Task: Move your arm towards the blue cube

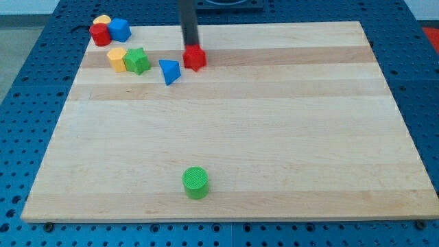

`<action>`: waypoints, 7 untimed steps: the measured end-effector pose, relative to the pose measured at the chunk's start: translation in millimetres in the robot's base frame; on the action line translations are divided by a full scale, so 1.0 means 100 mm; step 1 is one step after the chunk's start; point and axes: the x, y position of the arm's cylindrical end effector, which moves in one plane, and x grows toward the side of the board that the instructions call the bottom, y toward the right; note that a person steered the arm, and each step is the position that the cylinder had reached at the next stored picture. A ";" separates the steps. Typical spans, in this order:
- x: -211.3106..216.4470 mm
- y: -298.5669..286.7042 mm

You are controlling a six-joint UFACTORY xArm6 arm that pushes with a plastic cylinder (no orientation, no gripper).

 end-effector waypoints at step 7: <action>-0.96 -0.32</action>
